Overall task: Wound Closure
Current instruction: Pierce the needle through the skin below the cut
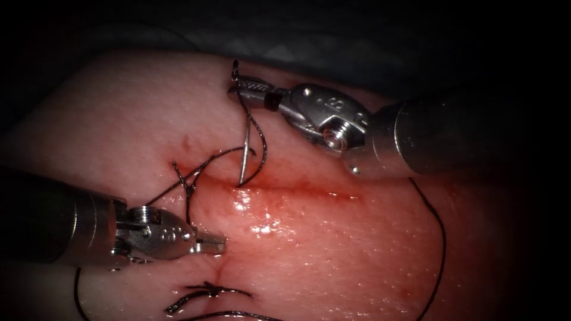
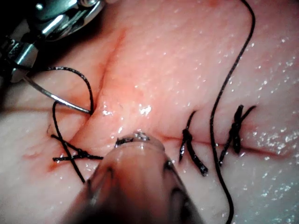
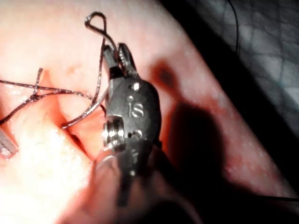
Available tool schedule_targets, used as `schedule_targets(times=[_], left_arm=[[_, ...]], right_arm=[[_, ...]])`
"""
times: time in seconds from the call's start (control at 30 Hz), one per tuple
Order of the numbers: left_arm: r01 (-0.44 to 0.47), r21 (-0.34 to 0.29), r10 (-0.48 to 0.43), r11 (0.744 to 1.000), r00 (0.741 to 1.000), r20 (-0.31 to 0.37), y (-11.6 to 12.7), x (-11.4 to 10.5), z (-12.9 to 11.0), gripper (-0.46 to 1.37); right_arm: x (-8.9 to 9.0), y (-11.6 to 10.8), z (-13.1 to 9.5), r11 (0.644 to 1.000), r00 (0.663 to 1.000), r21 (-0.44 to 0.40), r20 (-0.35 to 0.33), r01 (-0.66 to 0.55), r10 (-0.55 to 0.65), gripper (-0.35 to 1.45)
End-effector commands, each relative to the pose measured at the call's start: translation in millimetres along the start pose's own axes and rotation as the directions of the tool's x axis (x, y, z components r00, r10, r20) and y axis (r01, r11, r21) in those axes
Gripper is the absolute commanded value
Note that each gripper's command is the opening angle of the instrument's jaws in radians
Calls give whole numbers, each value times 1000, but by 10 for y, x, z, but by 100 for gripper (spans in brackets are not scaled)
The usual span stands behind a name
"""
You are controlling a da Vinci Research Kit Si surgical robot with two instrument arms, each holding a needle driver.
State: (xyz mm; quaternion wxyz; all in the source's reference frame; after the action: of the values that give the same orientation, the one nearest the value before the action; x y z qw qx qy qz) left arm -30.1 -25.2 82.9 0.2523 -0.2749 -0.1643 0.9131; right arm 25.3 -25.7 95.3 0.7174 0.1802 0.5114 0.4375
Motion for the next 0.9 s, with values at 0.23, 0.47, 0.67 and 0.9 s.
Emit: schedule_targets(times=[0.23, 0.47, 0.67, 0.9], left_arm=[[-1, -10, 1, 1000, 1000, 1, -2, -2, -1, -35], [4, -10, -4, 1000, 1000, 1, -3, -3, -2, -35], [4, -11, -4, 1000, 1000, 1, -4, -4, -2, -35], [2, -9, -2, 1000, 1000, 0, -6, -6, -4, -35]], right_arm=[[-5, -12, -4, 980, 977, -35, 80, -194, 197, -35], [-9, -18, -7, 922, 919, -96, 93, -375, 384, -35], [-11, -21, -7, 879, 876, -109, 92, -464, 474, -35], [-18, -27, -7, 816, 811, -89, 96, -571, 578, -35]])
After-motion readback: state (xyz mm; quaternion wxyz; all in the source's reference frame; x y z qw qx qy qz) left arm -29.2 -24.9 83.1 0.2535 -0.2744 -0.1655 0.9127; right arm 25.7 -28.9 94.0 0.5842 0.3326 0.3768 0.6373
